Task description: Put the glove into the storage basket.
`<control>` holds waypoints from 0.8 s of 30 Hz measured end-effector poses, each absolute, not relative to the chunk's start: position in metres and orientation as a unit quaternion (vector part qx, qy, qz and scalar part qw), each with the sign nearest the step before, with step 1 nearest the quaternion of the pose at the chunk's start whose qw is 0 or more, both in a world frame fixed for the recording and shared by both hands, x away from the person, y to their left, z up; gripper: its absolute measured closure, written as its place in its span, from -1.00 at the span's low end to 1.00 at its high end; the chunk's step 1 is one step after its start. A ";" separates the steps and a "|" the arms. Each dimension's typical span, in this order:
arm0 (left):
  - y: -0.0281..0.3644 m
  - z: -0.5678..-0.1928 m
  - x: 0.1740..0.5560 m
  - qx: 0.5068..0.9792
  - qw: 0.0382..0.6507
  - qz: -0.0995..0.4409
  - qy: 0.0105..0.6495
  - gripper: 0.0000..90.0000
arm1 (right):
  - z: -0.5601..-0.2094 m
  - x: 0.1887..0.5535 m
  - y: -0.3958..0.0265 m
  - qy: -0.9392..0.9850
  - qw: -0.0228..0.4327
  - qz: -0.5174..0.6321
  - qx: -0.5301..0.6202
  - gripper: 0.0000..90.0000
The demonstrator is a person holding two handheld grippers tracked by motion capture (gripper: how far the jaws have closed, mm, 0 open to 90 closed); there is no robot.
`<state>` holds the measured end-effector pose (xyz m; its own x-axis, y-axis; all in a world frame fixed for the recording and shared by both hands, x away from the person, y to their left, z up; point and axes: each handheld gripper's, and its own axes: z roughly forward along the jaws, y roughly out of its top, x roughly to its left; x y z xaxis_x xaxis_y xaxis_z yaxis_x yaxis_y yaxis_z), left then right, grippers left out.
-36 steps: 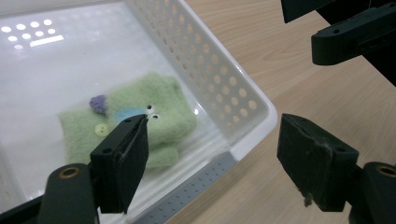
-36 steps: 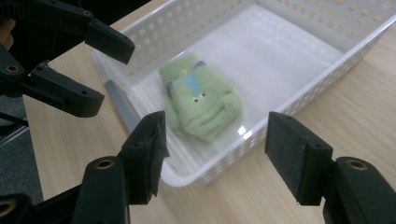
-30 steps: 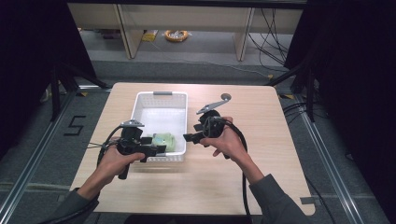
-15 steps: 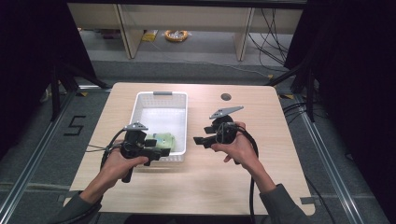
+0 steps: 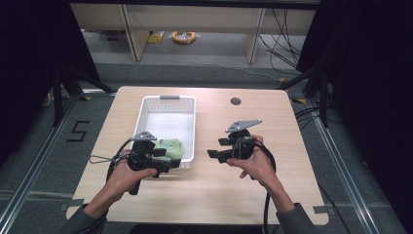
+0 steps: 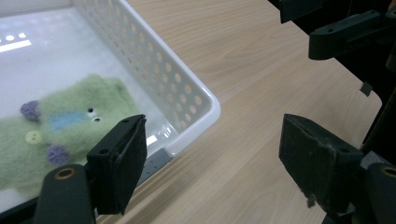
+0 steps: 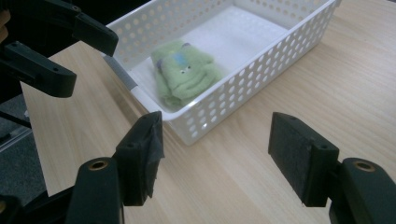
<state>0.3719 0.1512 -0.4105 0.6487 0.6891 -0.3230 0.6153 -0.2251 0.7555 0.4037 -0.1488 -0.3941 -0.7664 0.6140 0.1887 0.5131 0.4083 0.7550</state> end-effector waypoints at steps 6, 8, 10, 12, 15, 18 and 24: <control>0.145 -0.409 0.366 0.785 0.464 0.044 0.408 -0.49 | -0.398 0.396 -0.161 0.834 0.069 0.431 0.339 -0.20; 0.143 -0.410 0.364 0.787 0.464 0.045 0.405 -0.49 | -0.399 0.395 -0.163 0.834 0.068 0.433 0.335 -0.20; 0.142 -0.411 0.363 0.789 0.463 0.046 0.402 -0.49 | -0.400 0.390 -0.166 0.828 0.055 0.436 0.349 -0.20; 0.141 -0.413 0.362 0.789 0.463 0.043 0.401 -0.49 | -0.403 0.389 -0.170 0.830 0.064 0.438 0.340 -0.20; 0.140 -0.415 0.359 0.788 0.467 0.047 0.400 -0.49 | -0.407 0.387 -0.177 0.830 0.069 0.439 0.337 -0.20; 0.139 -0.416 0.356 0.787 0.466 0.056 0.401 -0.49 | -0.414 0.385 -0.182 0.828 0.066 0.434 0.348 -0.20; 0.137 -0.424 0.348 0.791 0.464 0.050 0.396 -0.50 | -0.423 0.383 -0.188 0.827 0.058 0.436 0.350 -0.25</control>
